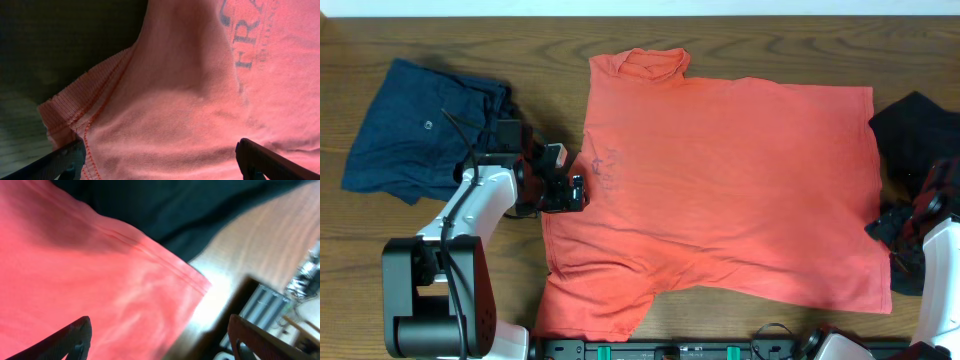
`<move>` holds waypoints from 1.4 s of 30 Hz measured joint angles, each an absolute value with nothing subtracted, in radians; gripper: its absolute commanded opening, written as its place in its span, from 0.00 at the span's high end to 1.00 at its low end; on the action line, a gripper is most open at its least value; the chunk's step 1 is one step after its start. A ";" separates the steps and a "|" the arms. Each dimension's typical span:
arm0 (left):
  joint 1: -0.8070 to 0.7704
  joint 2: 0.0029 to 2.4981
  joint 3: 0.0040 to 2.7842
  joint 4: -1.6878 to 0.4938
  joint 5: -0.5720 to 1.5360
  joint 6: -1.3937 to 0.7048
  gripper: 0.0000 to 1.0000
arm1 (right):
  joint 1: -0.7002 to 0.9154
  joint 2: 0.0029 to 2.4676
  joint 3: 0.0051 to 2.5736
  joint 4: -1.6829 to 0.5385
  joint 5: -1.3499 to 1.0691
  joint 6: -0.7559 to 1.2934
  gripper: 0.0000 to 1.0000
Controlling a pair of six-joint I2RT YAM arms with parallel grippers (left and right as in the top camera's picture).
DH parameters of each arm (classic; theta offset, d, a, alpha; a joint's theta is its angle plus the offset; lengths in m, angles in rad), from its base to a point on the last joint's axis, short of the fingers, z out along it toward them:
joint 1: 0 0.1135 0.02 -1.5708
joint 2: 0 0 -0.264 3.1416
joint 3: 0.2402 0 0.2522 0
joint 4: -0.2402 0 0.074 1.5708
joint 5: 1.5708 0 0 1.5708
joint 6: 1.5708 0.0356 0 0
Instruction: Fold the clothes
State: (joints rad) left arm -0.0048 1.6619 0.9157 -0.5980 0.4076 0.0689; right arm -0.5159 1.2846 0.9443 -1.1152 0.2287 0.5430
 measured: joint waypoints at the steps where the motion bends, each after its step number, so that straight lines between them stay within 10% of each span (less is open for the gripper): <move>1: -0.005 1.662 0.916 -0.598 0.410 0.069 0.04 | -0.516 1.285 0.944 -1.086 0.207 0.535 0.21; 3: -0.005 1.662 0.916 -0.599 0.418 0.068 0.07 | -0.516 1.285 0.944 -1.012 0.143 0.502 0.28; 11: -0.005 1.662 0.918 -0.450 0.464 0.061 0.76 | -0.497 1.285 0.944 -0.841 -0.149 0.380 0.32; 15: -0.005 1.686 0.918 -0.348 0.473 0.065 0.88 | -0.489 1.285 0.944 -0.836 -0.201 0.360 0.32; 35: 0.071 1.844 1.007 -0.252 0.141 -0.142 0.93 | -0.489 1.286 0.944 -0.832 -0.236 0.320 0.29; 42: 0.127 1.851 1.087 -0.305 0.231 -0.185 0.54 | -0.471 1.332 0.944 -0.831 -0.235 0.270 0.24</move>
